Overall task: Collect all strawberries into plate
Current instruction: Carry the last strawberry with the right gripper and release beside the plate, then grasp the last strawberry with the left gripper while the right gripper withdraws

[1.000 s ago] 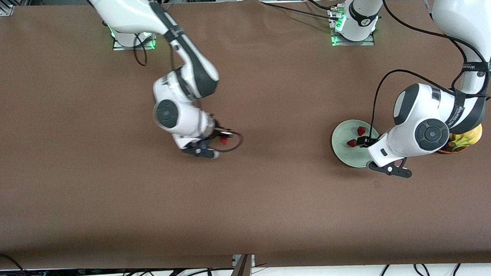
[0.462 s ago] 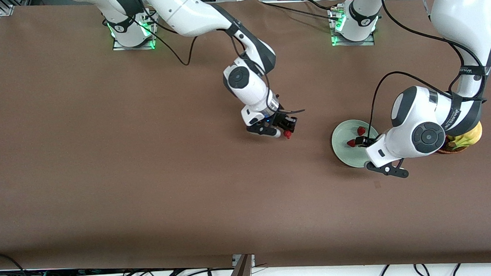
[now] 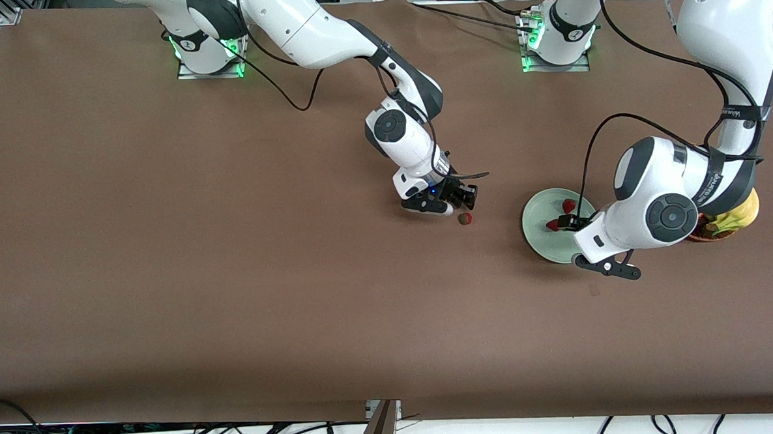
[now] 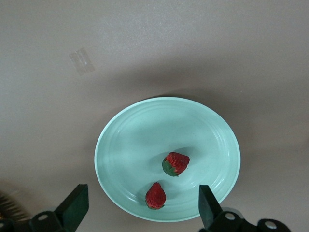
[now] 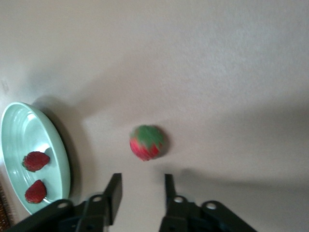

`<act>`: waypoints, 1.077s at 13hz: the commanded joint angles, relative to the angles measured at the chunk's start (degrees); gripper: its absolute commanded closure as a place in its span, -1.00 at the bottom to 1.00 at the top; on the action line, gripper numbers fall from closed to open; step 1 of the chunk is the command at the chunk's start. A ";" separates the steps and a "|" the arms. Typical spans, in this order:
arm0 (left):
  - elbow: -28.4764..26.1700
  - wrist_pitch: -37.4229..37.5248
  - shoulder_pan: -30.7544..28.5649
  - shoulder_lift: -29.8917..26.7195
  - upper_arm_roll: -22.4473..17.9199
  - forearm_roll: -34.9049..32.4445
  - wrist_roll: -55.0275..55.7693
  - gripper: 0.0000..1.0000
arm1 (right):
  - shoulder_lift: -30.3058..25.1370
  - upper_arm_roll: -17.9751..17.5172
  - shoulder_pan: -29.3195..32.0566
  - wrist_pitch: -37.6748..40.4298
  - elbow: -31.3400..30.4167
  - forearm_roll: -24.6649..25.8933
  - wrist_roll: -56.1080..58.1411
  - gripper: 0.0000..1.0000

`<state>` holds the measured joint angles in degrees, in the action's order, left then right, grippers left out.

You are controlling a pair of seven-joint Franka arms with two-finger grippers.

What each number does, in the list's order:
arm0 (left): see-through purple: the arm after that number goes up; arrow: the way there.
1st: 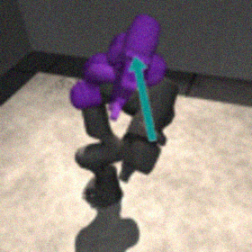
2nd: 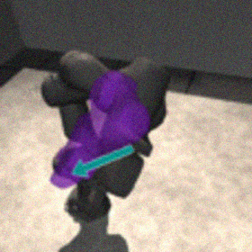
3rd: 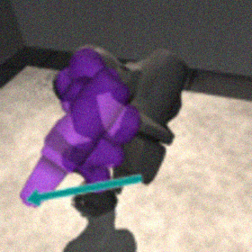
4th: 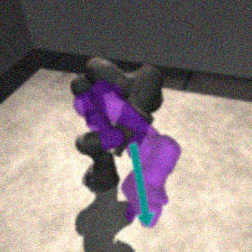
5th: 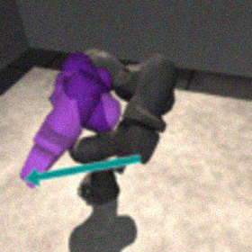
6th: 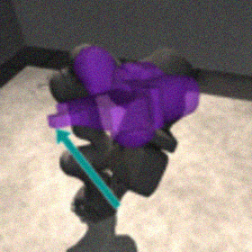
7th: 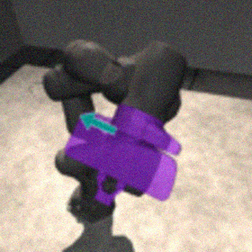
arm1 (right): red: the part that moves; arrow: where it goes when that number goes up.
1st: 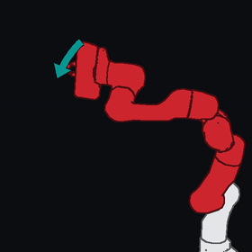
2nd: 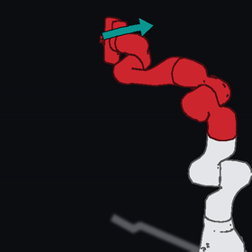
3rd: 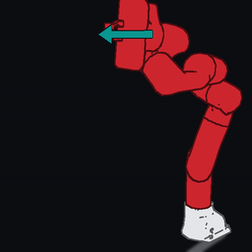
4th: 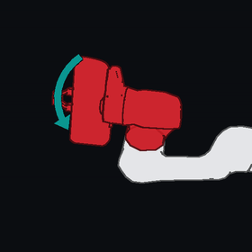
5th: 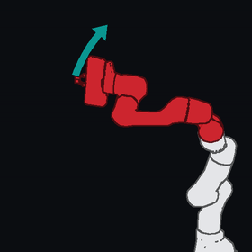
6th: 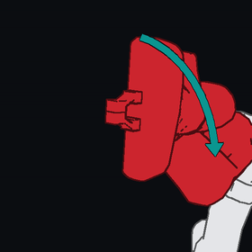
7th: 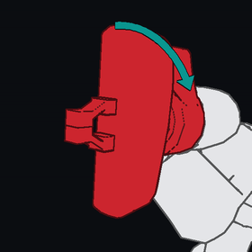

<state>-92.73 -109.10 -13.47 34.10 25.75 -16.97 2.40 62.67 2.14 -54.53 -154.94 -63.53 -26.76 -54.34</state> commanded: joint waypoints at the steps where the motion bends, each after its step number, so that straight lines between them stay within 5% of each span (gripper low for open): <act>1: 0.09 0.64 0.02 -0.26 0.53 0.18 -0.21 -1.00 | -3.24 3.82 1.17 11.45 1.57 -0.13 0.63 -1.00; 3: -0.52 0.47 0.02 -0.26 0.62 3.49 1.80 -1.00 | -8.15 7.43 2.05 21.03 1.57 -0.13 2.73 -1.00; 6: -0.70 -1.28 2.03 -0.18 1.76 5.98 8.38 -1.00 | -13.97 8.06 8.63 35.36 1.48 -0.13 15.27 -1.00; 10: -2.19 -7.60 11.34 1.05 1.68 5.19 31.90 -1.00 | -19.15 8.85 17.15 53.12 1.39 0.57 28.04 -1.00; 14: -10.52 -22.01 15.40 2.54 1.32 -0.33 47.93 -1.00 | -25.65 9.73 23.66 63.51 -1.15 11.09 37.17 -1.00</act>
<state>-99.48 -125.87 1.97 36.23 27.67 -14.16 45.40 41.84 12.60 -33.27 -95.01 -60.67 -19.73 -21.55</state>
